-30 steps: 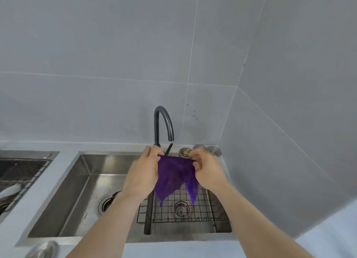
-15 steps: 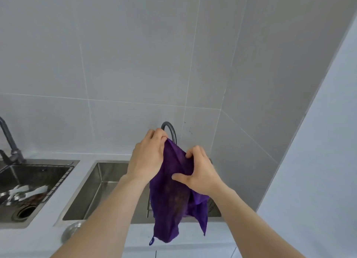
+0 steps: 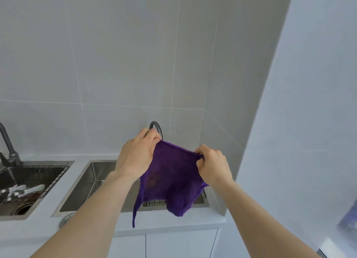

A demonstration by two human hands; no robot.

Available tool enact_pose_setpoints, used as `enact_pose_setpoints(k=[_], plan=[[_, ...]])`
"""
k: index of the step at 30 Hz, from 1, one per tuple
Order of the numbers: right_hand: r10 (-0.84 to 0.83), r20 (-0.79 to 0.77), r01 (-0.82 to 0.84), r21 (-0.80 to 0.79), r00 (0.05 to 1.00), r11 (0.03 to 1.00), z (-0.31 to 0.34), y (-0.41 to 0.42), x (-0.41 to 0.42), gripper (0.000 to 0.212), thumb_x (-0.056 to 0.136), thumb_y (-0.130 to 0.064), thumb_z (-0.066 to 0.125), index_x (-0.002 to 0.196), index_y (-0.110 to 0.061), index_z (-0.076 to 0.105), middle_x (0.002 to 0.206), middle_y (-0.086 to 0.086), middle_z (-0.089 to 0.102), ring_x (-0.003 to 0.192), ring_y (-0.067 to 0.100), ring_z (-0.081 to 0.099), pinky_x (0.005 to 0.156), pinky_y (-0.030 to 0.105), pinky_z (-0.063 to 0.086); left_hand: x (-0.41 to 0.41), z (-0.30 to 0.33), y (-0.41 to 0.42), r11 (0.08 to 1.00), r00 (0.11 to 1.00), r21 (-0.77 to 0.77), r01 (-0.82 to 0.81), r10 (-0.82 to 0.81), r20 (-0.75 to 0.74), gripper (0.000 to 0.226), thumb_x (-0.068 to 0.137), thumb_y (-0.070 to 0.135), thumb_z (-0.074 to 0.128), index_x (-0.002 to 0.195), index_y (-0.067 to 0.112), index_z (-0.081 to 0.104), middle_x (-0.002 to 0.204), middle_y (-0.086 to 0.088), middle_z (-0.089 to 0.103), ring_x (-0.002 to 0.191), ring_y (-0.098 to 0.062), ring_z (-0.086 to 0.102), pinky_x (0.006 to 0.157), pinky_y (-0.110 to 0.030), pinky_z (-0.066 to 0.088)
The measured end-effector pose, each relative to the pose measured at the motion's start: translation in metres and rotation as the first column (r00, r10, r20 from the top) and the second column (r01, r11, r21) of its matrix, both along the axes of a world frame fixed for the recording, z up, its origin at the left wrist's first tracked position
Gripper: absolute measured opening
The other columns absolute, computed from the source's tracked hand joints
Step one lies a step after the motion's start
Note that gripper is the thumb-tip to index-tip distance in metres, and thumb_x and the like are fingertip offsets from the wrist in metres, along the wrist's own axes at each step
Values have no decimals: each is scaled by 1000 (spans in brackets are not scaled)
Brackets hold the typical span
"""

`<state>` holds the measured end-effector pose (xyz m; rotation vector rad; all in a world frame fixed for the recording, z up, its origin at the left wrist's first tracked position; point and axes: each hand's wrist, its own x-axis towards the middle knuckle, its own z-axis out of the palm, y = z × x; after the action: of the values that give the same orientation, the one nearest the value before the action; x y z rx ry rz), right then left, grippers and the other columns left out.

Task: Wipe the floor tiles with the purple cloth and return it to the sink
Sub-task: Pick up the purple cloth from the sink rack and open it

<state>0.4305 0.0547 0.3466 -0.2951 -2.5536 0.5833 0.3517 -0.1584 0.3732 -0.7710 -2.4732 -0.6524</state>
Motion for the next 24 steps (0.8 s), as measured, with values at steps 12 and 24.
enact_pose_setpoints(k=[12,24], plan=[[-78,81,74,47,994,996,-35,64,110,20,103,-24,50,112,-21,67,104,11,72,94,41,62,70,37,43,110,-42,25,995,987,-48,-90,96,128,24,107,24,37,111,24,61,115,4,60,96,-30,63,80,-43,50],[-38,319,64,-71,947,995,-139,62,188,26,102,-16,45,112,-25,67,114,3,70,100,35,61,75,36,45,173,-164,18,986,916,-162,-48,108,386,27,104,15,41,110,28,63,116,3,61,102,-30,63,86,-46,51]])
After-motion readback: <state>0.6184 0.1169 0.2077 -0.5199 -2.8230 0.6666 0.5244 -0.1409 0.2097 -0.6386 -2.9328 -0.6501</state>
